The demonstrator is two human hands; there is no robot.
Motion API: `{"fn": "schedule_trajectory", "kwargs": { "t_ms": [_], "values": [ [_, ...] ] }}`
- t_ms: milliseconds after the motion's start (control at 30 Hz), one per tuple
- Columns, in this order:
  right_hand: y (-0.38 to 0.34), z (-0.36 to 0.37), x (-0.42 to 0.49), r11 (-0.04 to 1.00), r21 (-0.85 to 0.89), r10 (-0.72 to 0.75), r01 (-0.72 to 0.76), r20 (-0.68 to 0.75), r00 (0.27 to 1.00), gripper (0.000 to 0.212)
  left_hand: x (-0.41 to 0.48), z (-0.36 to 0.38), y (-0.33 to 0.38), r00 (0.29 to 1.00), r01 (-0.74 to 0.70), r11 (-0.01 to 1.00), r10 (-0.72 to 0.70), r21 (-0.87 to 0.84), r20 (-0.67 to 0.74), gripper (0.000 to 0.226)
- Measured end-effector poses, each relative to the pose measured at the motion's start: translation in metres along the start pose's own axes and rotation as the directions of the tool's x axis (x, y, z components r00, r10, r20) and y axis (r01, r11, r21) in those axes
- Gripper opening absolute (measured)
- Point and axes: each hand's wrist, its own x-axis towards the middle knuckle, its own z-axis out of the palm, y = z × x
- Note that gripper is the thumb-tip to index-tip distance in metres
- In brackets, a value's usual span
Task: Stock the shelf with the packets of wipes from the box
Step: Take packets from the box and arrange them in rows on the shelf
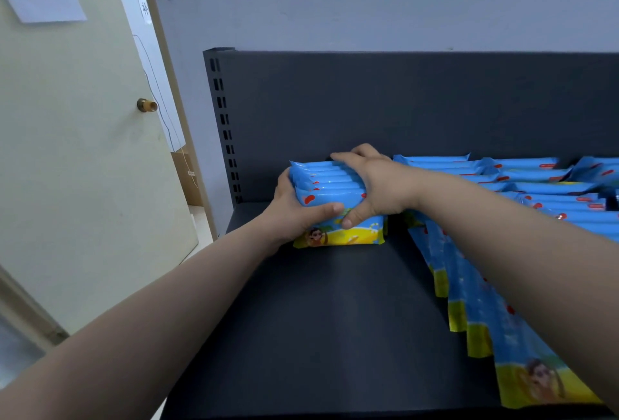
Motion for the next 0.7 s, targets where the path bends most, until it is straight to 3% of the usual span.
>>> {"fn": "schedule_trajectory", "kwargs": {
  "t_ms": [200,300,367,533,700],
  "values": [
    [0.002,0.007,-0.009,0.969,0.225,0.137,-0.099,-0.159,0.978,0.128,-0.002,-0.006,-0.005,1.000,-0.008,1.000,0.008,0.027,0.018,0.124],
    [0.003,0.016,-0.010,0.885,0.448,0.193,-0.130,-0.097,0.976,0.133,-0.001,-0.007,-0.007,0.997,-0.025,0.999,0.021,0.048,0.073,0.120],
    [0.001,0.017,-0.009,0.860,0.495,0.174,-0.120,-0.063,0.983,0.132,-0.002,-0.007,-0.003,0.991,-0.044,0.998,0.039,0.036,0.131,0.113],
    [0.003,0.012,-0.007,0.887,0.445,0.163,-0.121,-0.057,0.985,0.125,-0.003,-0.008,0.001,0.990,-0.057,0.998,0.054,0.023,0.128,0.109],
    [0.000,0.006,-0.006,0.946,0.283,0.181,-0.161,-0.048,0.982,0.109,-0.002,-0.009,0.000,1.000,0.007,0.991,-0.007,0.131,-0.006,0.134]
  ]
}}
